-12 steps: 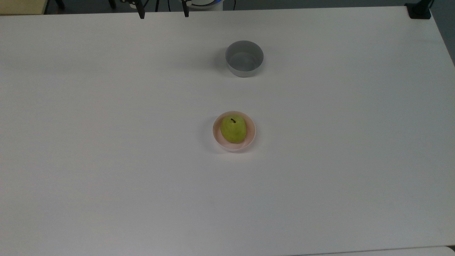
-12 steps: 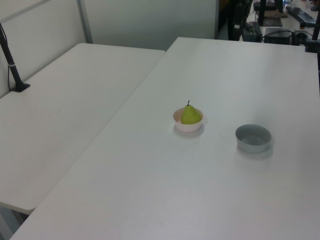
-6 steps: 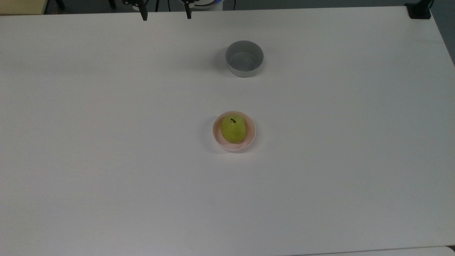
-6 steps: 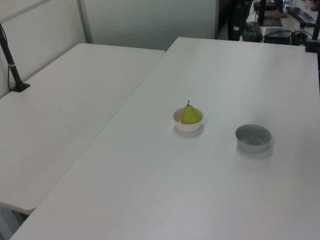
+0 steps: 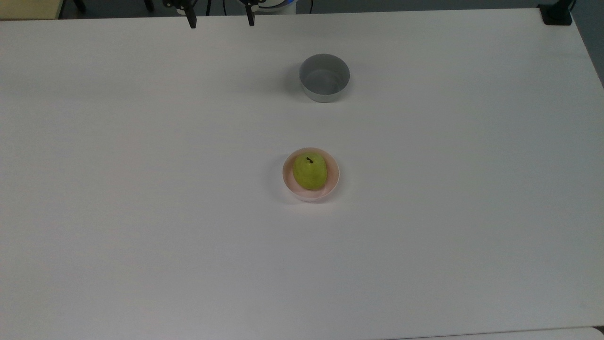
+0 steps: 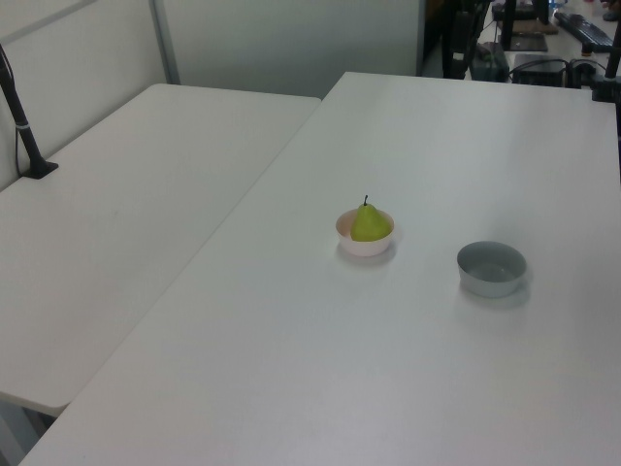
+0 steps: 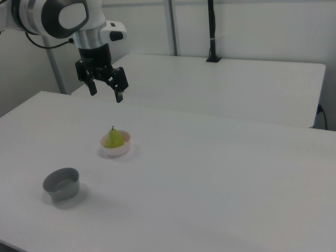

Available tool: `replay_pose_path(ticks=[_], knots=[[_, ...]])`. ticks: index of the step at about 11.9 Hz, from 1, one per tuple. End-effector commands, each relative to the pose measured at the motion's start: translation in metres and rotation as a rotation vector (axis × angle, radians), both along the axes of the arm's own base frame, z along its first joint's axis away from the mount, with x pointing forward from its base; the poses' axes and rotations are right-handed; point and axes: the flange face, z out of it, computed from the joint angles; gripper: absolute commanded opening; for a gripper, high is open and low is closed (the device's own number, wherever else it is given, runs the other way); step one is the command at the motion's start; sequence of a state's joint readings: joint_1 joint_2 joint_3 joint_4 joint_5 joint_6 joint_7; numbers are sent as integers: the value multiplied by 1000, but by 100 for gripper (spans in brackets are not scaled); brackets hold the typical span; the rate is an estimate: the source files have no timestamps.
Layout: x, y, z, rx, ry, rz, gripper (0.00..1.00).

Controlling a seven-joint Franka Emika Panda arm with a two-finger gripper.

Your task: Pick up a pear from the bowl

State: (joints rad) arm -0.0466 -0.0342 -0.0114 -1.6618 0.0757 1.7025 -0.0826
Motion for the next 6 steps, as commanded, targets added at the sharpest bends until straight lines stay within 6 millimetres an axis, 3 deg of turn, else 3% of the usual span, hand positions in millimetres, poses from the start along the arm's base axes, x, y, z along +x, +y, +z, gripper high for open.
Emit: replay_pose_path(ticks=[1, 6], knots=[[1, 6, -4, -1, -14, 6, 100], [14, 7, -28, -32, 9, 263, 100]])
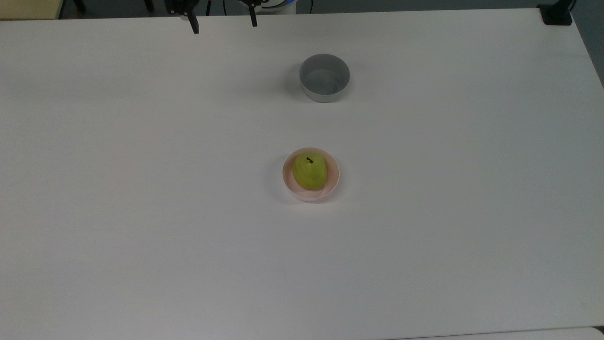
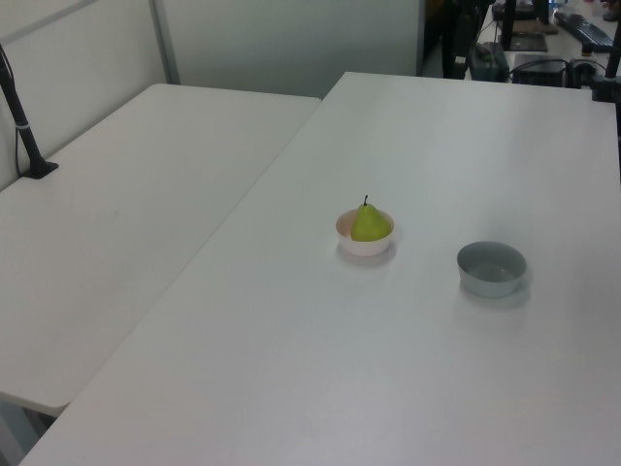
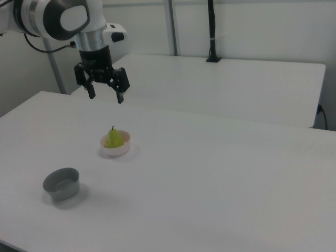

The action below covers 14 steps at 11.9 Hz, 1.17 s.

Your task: Pick up a pear from the bowl

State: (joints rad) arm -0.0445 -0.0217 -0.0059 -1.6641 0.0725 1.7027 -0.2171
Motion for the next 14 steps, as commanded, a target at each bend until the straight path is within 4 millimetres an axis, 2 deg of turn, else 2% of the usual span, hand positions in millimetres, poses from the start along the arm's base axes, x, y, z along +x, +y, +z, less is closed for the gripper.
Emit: replay_pose_path(ticks=[1, 2, 4, 6, 8, 10, 13, 14], knots=[[16, 9, -30, -26, 17, 141, 100], [19, 20, -33, -47, 17, 163, 100], [28, 52, -54, -129, 54, 230, 100], [42, 63, -61, -114, 13, 206, 100], [60, 85, -85, -115, -28, 126, 100], [68, 103, -103, -113, -45, 140, 100], [92, 112, -143, -82, -84, 102, 100], [95, 124, -159, -80, -77, 119, 100]])
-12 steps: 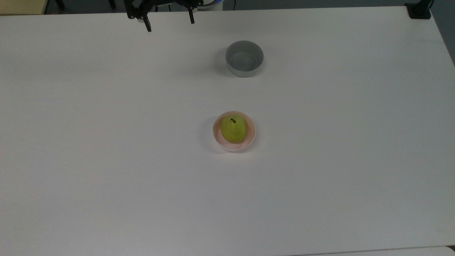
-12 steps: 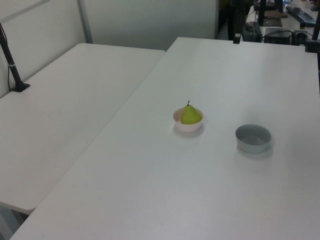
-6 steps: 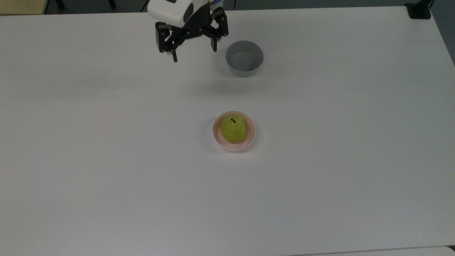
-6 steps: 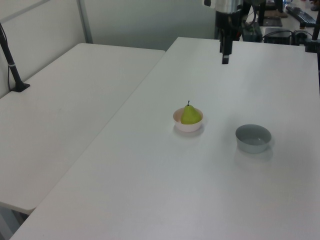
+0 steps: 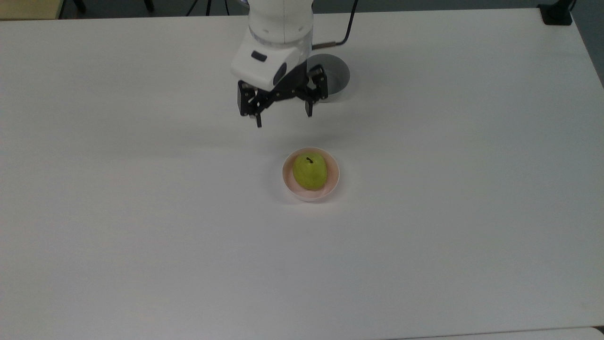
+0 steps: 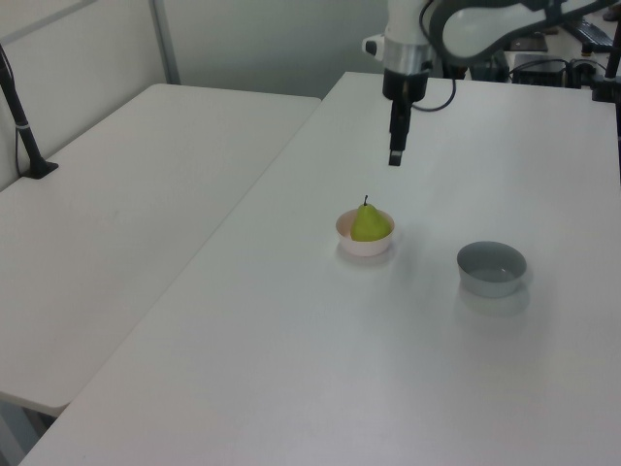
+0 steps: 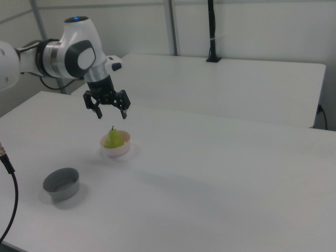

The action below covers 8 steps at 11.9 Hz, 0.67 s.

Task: Pick up a pear from the bowl
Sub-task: 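Lower the open gripper over the green pear in the pink bowl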

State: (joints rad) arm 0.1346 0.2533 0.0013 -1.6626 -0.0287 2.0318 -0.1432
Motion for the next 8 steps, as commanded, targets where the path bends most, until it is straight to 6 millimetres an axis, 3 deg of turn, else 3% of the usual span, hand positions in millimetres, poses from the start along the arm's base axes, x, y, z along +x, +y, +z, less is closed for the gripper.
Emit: replay_pose_path(ticks=[1, 2, 6, 8], knots=[[15, 23, -37, 10, -23, 4, 100], [19, 30, -50, 11, -24, 14, 100], [23, 40, -72, 12, -24, 13, 100], [24, 55, -84, 6, -35, 36, 100]])
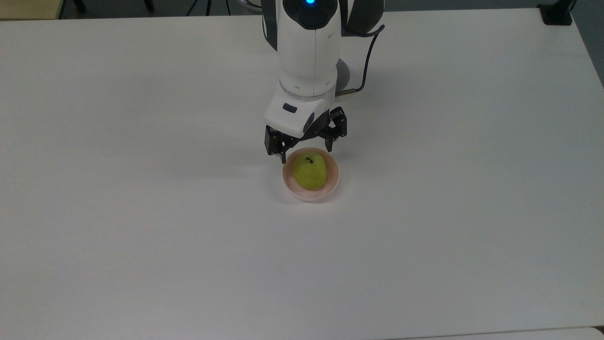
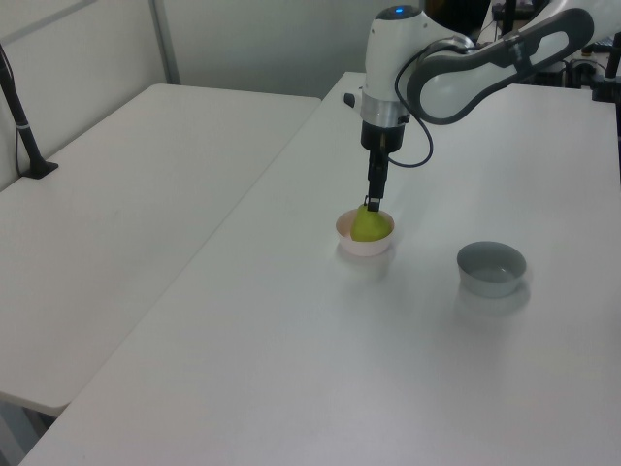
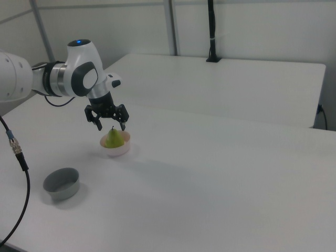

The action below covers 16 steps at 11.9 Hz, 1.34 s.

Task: Pick up a pear from the bowl
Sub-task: 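Lower the open gripper over the green pear in the pink bowl, then close the gripper around the green pear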

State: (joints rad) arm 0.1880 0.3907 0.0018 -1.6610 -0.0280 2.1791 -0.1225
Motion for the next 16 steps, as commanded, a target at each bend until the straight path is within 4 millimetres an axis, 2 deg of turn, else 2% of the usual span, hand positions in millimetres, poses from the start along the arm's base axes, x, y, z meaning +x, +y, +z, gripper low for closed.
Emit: replay_pose_path(ticks=[1, 3, 5, 7, 8, 9, 10, 14, 16], knots=[[3, 17, -14, -3, -20, 3, 100], [3, 18, -24, -13, -8, 18, 100], [4, 18, -27, -27, -20, 31, 92], [4, 18, -33, -23, -33, 34, 61], [3, 17, -34, -24, -30, 32, 40], [3, 17, -35, -22, -28, 29, 9], [3, 17, -34, -20, -29, 28, 0], [2, 16, -28, -19, -28, 24, 0], [2, 15, -9, -9, -52, 13, 0]])
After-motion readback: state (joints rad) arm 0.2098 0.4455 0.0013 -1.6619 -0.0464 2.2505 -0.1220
